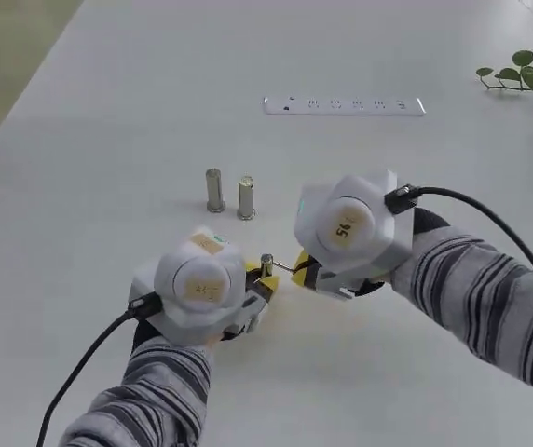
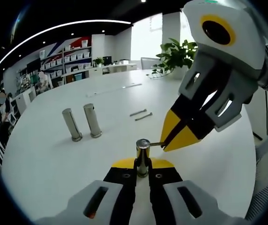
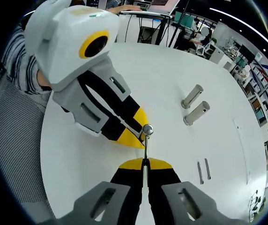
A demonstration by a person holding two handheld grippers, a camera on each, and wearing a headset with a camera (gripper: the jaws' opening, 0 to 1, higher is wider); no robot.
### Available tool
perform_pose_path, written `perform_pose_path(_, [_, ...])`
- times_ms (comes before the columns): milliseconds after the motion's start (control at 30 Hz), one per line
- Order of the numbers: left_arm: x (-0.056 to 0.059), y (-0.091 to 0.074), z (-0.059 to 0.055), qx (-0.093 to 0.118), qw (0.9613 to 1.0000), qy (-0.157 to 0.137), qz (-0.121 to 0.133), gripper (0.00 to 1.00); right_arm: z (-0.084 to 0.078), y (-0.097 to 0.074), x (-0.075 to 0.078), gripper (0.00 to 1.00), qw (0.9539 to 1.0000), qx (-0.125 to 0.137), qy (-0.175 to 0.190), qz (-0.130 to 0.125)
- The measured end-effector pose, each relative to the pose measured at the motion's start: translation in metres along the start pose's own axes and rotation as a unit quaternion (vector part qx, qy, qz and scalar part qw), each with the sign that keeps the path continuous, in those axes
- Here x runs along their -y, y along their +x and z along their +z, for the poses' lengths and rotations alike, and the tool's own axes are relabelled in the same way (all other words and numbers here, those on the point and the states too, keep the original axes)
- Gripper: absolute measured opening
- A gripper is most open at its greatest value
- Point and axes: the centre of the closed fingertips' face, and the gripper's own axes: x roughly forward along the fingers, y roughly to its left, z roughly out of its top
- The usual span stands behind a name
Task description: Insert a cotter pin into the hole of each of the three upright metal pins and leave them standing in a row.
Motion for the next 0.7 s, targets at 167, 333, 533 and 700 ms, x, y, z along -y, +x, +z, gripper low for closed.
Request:
perform_pose_path(167, [0.001,0.001,-0.001,0.002,0.9999,0.011,0.005,0.05,0.002,-0.003,0.0,0.0,1.0,-0.008,-0.005,0.0])
perform_pose_path(333, [0.001,0.0,-0.001,0.004,0.9999,0.009,0.009,0.05,0.003,-0.006,-0.002,0.0,1.0,-0.008,0.001,0.004])
perform_pose_path(533, [0.0,0.001,-0.001,0.004,0.9999,0.011,0.012,0.05,0.006,-0.009,-0.002,0.0,1.0,-0.004,0.004,0.003])
perform_pose_path(700, [0.001,0.0,-0.001,0.004,0.9998,0.012,0.012,0.05,0.013,-0.007,-0.002,0.0,1.0,0.007,-0.002,0.002])
